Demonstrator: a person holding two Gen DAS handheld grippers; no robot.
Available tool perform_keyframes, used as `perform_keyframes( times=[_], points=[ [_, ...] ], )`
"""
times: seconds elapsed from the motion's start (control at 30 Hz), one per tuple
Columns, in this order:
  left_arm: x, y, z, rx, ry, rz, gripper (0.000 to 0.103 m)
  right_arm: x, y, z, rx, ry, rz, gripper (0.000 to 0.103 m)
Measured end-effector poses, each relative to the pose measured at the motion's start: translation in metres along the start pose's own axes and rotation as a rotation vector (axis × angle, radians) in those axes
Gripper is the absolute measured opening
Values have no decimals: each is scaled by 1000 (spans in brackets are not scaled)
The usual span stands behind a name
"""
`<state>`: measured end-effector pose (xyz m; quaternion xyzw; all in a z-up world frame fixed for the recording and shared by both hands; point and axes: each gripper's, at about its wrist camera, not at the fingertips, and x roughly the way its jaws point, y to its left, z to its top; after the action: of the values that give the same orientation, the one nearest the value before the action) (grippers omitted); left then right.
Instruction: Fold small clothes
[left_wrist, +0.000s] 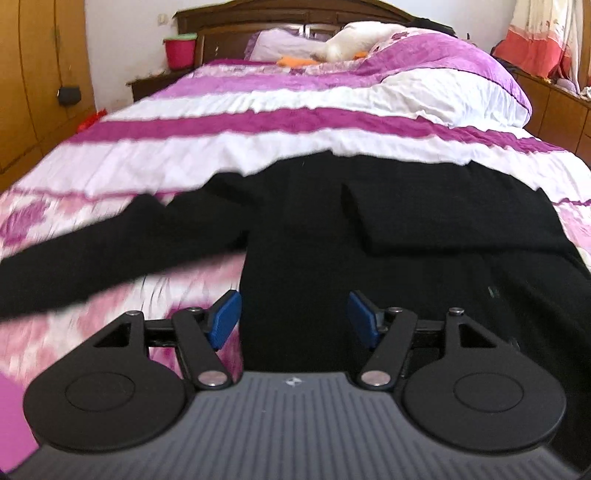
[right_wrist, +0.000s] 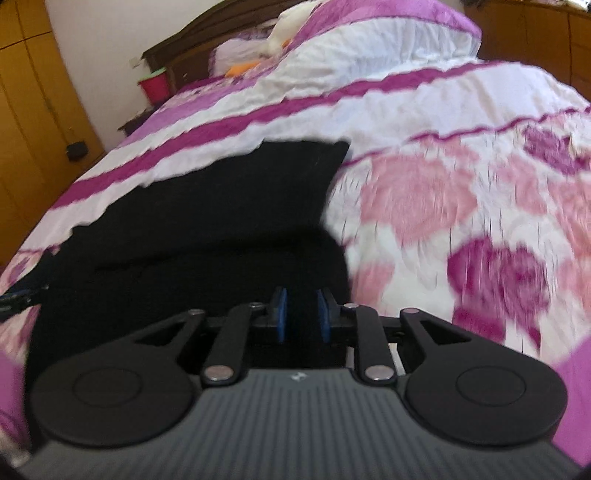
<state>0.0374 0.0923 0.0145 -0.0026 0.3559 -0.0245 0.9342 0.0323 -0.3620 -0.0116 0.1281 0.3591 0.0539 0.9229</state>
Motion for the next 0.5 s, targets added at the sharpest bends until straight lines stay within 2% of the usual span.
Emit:
perform_keyframes(
  times=[0.17,0.37,0.47,0.5],
  points=[
    [-30,8,-34,-35,59,-6,70,-27,3,-36,36,53,5,22],
    [-59,8,-73,-60,107,-59,72,-51,7,-72,56,64,18,23],
    [-65,7,-91,-74,127,-52,74,-57,6,-85,66,66,14,23],
    [-66,6,-98,-80,148,-43,74,-60,6,-89,71,57,20,27]
  ],
)
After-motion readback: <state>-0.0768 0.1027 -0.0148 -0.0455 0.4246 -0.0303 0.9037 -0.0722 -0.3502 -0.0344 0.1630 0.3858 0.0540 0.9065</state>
